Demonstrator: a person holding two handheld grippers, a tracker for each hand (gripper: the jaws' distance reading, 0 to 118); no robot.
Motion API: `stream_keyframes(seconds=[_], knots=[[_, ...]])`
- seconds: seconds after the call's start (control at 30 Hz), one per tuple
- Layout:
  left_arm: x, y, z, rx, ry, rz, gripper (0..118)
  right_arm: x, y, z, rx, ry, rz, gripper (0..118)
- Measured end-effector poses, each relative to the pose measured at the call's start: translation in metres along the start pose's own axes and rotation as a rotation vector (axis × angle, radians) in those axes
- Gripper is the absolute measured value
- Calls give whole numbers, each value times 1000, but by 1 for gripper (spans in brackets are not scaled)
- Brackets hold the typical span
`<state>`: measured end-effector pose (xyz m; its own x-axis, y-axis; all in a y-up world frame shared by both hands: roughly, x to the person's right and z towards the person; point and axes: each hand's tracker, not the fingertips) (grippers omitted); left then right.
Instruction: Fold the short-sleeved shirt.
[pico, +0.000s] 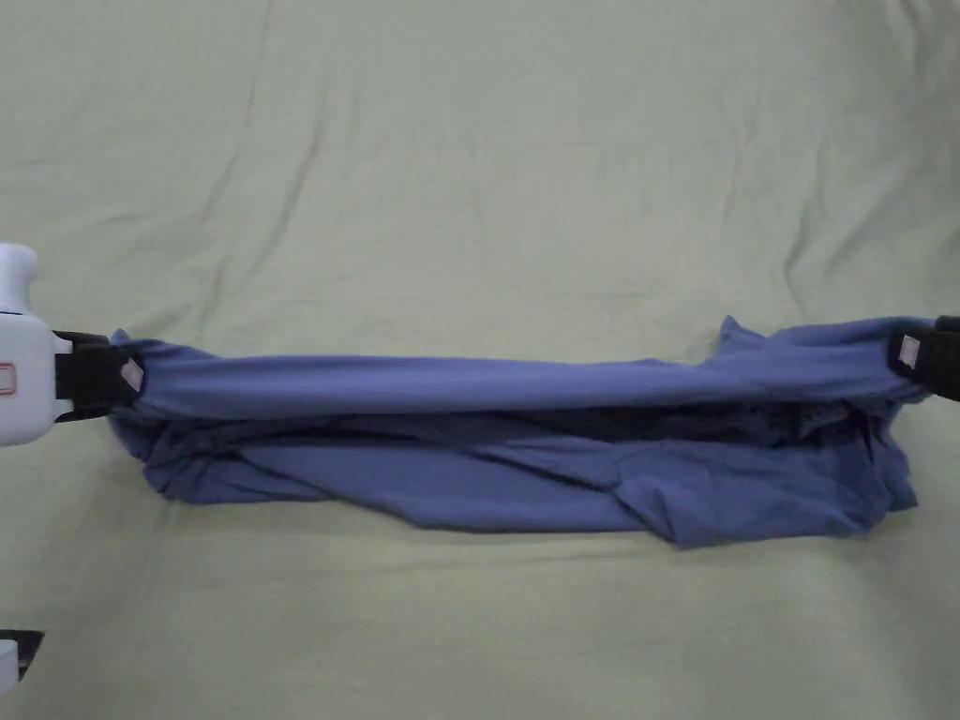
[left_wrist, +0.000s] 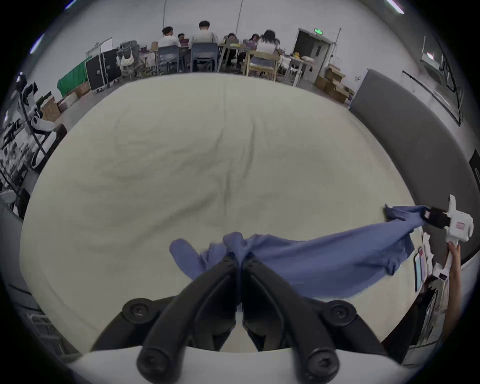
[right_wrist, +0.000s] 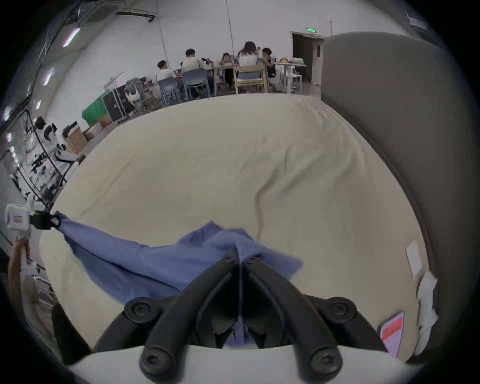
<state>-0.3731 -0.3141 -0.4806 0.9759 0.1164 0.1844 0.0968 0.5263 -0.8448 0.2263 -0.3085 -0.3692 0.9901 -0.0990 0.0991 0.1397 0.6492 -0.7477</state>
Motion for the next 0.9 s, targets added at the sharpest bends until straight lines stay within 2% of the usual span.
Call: stream_keyframes(seconds=[0.2,0.4,0.43,0.47,0.5,0.53,0.57,0.7,0.83,0.87,0.9], knots=[[3,-18,-32,-92,46,-10,0,9,-51,-21,-123,-5,-46,3],[17,-18,-39,-115,100,-55,0,-2,-55,-40,-167,-32,-6,3],[15,-17,-37,-110,97,-39,6,-4,-53,-41,-169,-34,-1,4],[14,-17,-35,-105,95,-23,24,-5,-53,-37,-174,-29,0,18],[11,-18,-32,-99,98,-13,54,-7,-50,-35,-191,-27,8,50],[9,-19,-27,-88,90,-4,88,-11,-50,-33,-210,-34,25,95],[8,-22,-18,-68,76,6,90,-16,-50,-28,-205,-33,44,110],[11,-36,36,77,76,23,90,-41,-43,17,-90,-81,108,112],[36,-66,118,298,158,64,90,-85,-51,76,104,-130,148,112],[45,-75,136,335,191,93,90,-95,-55,87,141,-124,161,110],[51,-82,150,365,166,108,90,-104,-58,94,153,-140,167,104]])
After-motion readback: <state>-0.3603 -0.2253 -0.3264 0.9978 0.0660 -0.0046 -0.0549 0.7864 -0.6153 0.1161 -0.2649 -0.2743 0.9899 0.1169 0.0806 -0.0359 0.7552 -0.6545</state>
